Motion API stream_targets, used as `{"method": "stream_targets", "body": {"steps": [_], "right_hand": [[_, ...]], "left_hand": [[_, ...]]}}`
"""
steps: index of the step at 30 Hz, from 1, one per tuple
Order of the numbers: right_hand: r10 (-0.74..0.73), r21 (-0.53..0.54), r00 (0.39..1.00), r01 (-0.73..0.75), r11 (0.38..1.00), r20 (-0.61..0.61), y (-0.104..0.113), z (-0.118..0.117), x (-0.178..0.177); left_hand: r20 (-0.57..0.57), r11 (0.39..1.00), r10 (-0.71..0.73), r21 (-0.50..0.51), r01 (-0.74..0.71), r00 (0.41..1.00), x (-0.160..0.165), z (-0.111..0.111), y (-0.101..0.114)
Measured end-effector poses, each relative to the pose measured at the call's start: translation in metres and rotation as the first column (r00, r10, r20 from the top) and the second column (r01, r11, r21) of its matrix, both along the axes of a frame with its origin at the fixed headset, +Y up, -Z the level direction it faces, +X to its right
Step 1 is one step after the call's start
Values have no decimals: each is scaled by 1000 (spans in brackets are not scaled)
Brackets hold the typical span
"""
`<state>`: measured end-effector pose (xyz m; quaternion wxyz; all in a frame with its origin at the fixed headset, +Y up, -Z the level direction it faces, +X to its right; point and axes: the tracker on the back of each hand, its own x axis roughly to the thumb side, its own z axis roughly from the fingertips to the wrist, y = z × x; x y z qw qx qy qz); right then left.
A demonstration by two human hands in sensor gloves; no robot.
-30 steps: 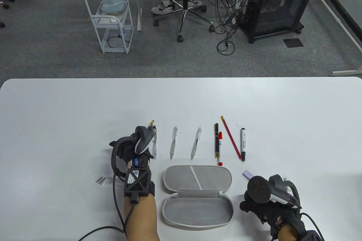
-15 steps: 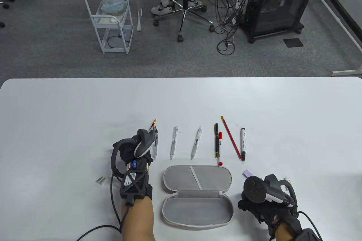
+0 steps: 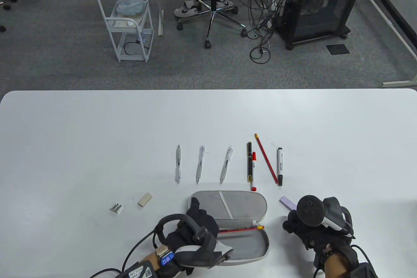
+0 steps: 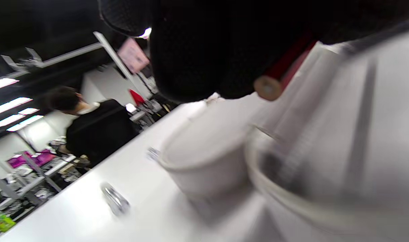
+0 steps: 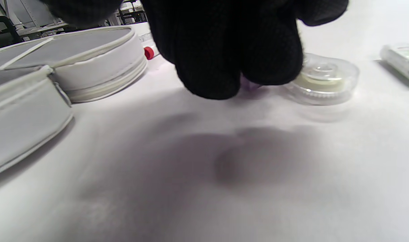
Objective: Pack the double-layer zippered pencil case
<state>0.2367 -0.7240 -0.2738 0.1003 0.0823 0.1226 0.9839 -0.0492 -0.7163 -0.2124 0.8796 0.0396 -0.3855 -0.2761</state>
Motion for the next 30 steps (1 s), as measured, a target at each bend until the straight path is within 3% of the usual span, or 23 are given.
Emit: {"method": "stream_targets", "body": {"steps": [5,9,15,18,23,27,30], "right_hand": [[-1,56,1000,1,998,-5,1,0,-4],[-9,139,1000,6,990,22,6,1,-5],[-108,382,935,-32,923,338,19,-7,16],[-48,273,914,-70,960,404,21,-26,15],[109,191,881,-218,957,460,29,-71,-10],[230,105,827,-326,939,513,14,-118,-34],[288,47,813,-360,932,506,2,-137,-40]], "left_hand": [[7,995,-34,-95,35,999,6,4,-24],[6,995,26,-93,-25,1000,4,1,-24],[-17,982,184,-36,-185,983,-12,-6,-2],[-43,972,236,-14,-236,971,-19,-11,6],[-74,959,282,-19,-284,957,-27,-14,11],[-94,947,319,-1,-321,943,-37,-13,17],[-107,936,349,7,-351,931,-45,-13,21]]}}
